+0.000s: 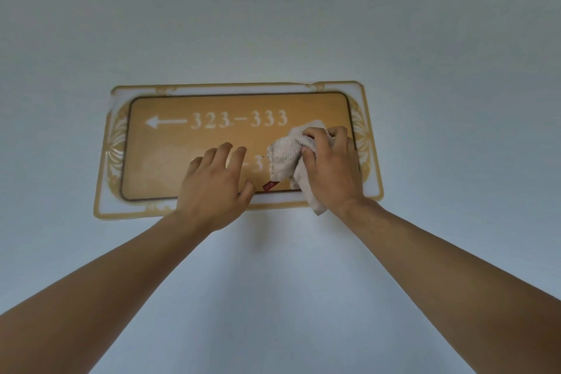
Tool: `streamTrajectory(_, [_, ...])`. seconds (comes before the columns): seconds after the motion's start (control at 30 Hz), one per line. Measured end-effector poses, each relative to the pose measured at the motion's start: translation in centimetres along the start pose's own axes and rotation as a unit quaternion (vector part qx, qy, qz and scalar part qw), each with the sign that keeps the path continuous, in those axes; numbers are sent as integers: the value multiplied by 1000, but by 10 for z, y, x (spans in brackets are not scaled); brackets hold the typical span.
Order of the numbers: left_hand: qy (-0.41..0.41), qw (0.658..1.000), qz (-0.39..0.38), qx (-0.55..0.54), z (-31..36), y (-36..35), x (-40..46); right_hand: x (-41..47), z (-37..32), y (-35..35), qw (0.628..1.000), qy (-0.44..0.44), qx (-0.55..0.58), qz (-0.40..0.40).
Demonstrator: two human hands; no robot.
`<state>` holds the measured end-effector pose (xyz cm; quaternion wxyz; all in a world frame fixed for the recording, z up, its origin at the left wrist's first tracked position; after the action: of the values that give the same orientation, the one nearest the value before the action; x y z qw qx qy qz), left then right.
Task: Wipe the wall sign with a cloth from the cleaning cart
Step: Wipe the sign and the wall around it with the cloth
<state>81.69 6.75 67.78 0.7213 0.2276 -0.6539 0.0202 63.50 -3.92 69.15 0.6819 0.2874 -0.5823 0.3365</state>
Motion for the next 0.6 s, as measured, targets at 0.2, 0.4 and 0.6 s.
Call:
streamTrajectory(0.2, [-15, 1000, 10, -16, 23, -17, 24, 0, 21, -11, 999, 20, -48, -2])
streamTrajectory(0.4, [-50, 998, 22, -20, 58, -29, 48, 14, 61, -9, 994, 24, -108, 5])
streamTrajectory(0.6, [-67, 996, 50, -23, 93, -36, 88, 53, 114, 3, 989, 11, -136, 49])
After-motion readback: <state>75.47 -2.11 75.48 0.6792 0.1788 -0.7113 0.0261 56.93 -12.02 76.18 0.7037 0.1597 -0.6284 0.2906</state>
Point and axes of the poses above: each hand's wrist, its own x-axis towards the middle knuckle, its own y-axis out of the back of the hand, z = x × y, the point moved 3 cm from there along x, towards the middle knuckle, and after that the axes turned 14 degrees about y, right-handed, at the moved point
